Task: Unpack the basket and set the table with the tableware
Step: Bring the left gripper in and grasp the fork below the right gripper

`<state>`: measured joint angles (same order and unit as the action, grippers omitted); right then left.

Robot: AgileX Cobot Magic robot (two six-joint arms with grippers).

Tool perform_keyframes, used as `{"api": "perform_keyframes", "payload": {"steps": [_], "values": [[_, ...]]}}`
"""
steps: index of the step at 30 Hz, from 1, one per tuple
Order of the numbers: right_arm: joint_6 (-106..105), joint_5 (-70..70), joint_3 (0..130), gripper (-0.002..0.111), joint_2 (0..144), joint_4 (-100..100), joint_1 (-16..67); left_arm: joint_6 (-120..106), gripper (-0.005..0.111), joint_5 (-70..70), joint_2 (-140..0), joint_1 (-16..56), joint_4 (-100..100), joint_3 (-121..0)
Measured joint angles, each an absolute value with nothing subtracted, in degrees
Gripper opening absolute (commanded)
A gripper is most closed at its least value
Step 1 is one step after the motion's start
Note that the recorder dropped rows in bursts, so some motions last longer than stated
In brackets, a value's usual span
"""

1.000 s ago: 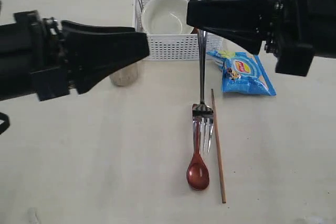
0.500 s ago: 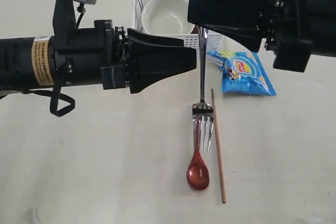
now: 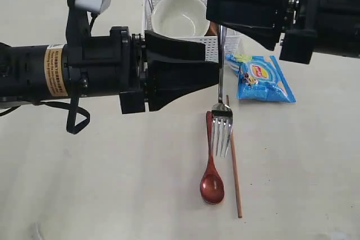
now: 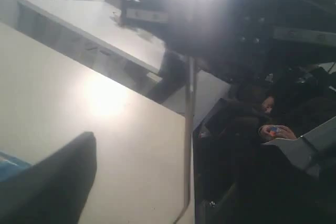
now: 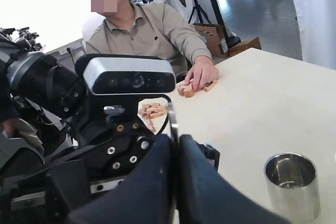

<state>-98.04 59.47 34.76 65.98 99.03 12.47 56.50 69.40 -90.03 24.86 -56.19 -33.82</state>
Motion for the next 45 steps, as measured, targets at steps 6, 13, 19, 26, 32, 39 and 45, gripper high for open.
{"api": "perform_keyframes", "payload": {"steps": [6,13,19,26,32,39,45], "values": [[-97.16,59.21,34.76,0.000,65.98,99.03,12.47,56.01,0.068,69.40,-90.03,26.27,-55.33,-36.46],[-97.05,59.21,34.76,0.000,65.98,99.03,12.47,58.41,0.052,69.50,-90.05,26.27,-54.71,-38.75],[-96.97,59.31,34.76,0.000,65.98,99.03,12.47,59.02,0.055,66.35,-90.05,29.69,-54.58,-40.31],[-96.36,59.56,34.76,0.000,65.98,99.12,12.47,59.02,0.041,63.07,-90.05,31.92,-54.58,-41.52],[-96.14,59.56,34.76,0.000,65.98,99.12,12.47,59.93,0.023,57.64,-90.14,31.92,-54.71,-41.52],[-96.14,59.56,34.76,0.000,66.09,99.12,12.47,60.95,0.023,56.99,-90.14,31.92,-54.97,-41.52],[-96.14,57.73,34.76,0.000,66.09,99.12,12.47,61.38,0.023,56.62,-90.14,31.92,-55.93,-41.52]]}}
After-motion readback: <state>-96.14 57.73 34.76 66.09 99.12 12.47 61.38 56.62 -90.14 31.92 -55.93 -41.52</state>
